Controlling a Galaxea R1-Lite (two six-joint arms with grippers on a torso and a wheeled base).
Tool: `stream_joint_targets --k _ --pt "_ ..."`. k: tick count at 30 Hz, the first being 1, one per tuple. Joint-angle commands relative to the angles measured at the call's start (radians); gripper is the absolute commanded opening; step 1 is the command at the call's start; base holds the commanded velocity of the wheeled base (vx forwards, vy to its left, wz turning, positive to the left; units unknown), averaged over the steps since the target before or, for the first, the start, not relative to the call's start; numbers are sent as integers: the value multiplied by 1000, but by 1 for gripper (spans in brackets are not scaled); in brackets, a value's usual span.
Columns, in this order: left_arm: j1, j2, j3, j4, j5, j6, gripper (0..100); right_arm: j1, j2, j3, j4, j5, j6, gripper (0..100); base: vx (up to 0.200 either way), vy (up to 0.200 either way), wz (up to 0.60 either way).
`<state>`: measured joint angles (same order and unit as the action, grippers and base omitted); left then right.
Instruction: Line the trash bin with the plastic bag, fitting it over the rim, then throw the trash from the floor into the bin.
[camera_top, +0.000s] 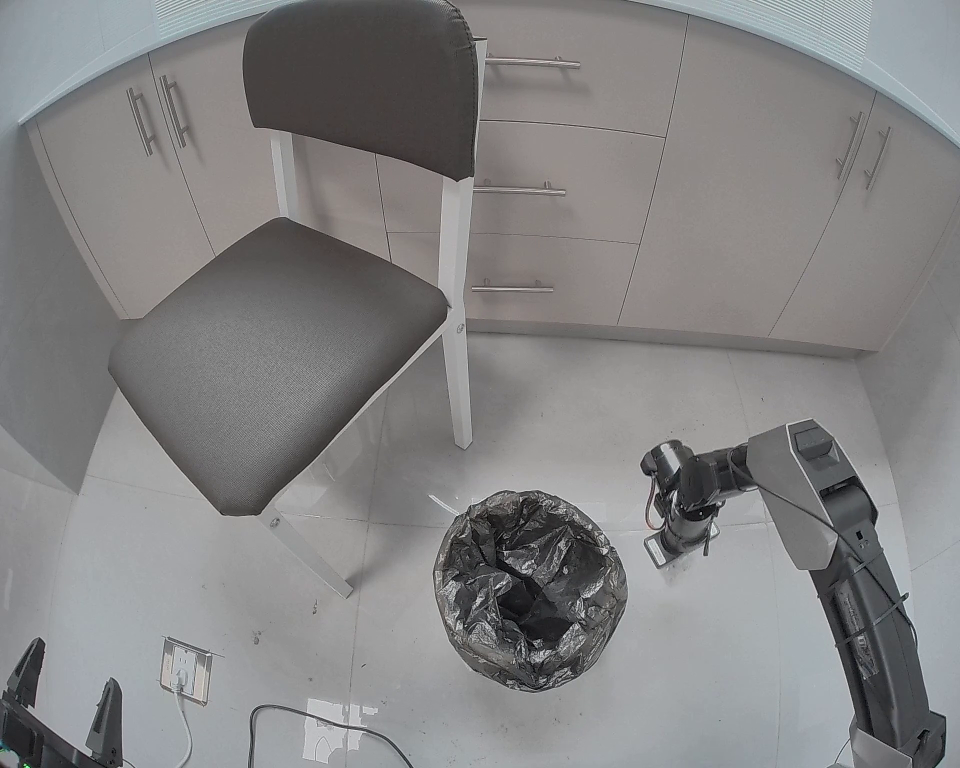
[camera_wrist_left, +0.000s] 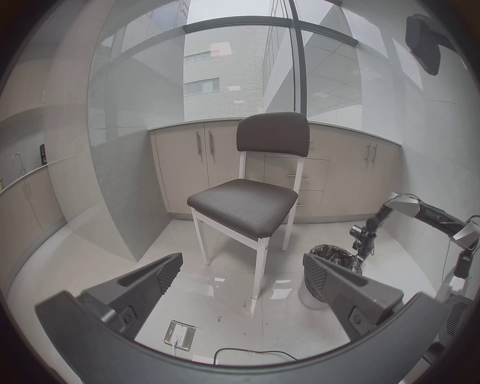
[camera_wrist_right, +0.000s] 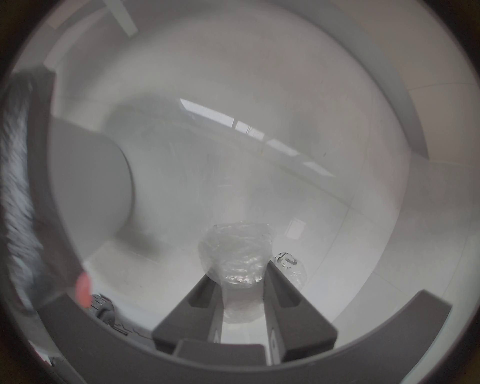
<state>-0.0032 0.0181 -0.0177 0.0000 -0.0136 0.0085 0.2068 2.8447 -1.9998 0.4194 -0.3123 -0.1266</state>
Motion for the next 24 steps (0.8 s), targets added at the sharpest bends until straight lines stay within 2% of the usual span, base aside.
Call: stream_joint_targets --k 1,8,18,19,20,22,24 --pt "0 -17 18 0 0 1 100 29 -183 0 12 -1 2 0 0 0 0" --pt "0 -17 18 0 0 -1 100 109 -355 0 41 1 21 0 0 0 0" --pt "0 -17 18 0 0 1 100 330 -453 0 65 1 1 0 0 0 0" --pt "0 -17 18 0 0 1 100 362 -453 0 65 -1 -13 0 0 0 0" --pt "0 -17 18 0 0 1 100 362 -453 0 65 -1 -13 0 0 0 0" --pt "0 -17 18 0 0 -1 100 433 -447 0 65 -2 -54 0 0 0 0" --pt "0 -17 18 0 0 -1 100 453 -444 0 65 -7 -56 0 0 0 0"
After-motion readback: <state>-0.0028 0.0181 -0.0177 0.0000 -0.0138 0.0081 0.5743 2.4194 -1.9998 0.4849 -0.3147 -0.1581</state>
